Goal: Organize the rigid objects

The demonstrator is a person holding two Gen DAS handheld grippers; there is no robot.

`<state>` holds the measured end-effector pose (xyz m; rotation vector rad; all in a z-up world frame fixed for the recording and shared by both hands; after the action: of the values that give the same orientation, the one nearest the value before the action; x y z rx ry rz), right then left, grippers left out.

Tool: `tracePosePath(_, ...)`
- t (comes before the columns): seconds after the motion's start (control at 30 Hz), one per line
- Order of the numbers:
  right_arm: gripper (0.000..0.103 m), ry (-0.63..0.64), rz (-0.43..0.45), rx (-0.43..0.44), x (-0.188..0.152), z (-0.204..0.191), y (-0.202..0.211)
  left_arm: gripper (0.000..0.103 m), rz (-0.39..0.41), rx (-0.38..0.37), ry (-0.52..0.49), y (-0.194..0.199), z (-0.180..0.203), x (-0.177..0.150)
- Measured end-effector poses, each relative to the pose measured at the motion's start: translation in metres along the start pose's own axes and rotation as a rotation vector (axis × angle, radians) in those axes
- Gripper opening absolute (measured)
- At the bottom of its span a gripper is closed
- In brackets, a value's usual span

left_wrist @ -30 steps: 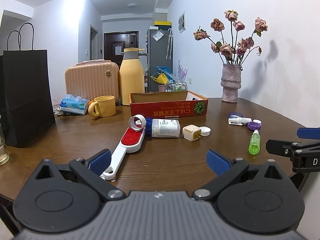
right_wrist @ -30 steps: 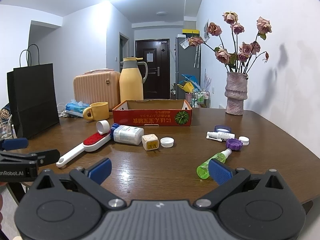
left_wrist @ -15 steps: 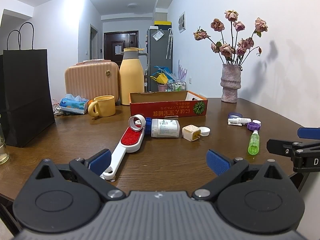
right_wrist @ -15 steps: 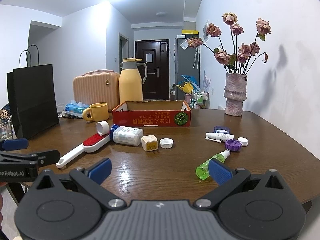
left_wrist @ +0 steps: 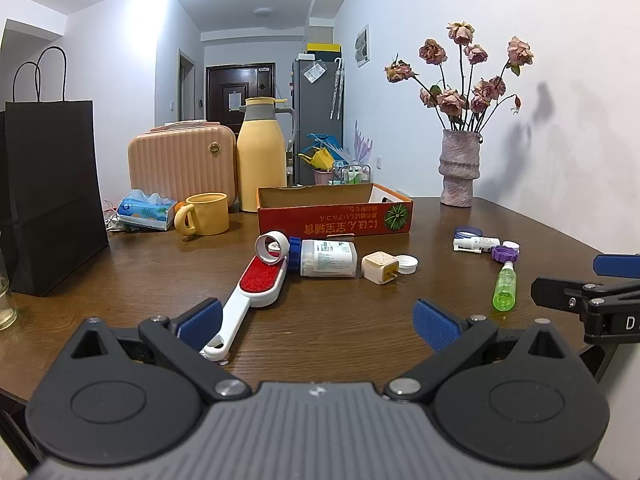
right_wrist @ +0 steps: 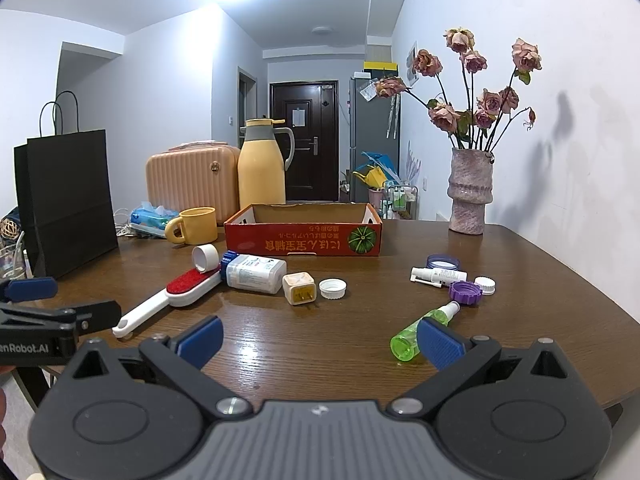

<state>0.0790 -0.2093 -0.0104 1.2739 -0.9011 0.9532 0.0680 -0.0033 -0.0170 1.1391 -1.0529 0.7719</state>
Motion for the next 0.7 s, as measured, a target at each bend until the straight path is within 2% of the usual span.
tracePosePath(0.7,0.103,0.000,0.006,0.002,0.0027,-0.0009,0.0022,0.103,0.003,-0.001,0.001,0.0013,0.0015,0.0020)
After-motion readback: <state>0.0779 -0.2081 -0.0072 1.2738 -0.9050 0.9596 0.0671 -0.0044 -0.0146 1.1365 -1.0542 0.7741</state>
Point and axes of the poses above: each gripper's, at about its wrist camera, not at the fingertips, and y roughly against the way its jaws point, z to its right, x to its top, the point moved 8 cm from there along -y, roughly the way its jaws point, and after that the axes turned 15 degrees about -x, right-handed, at the moved point
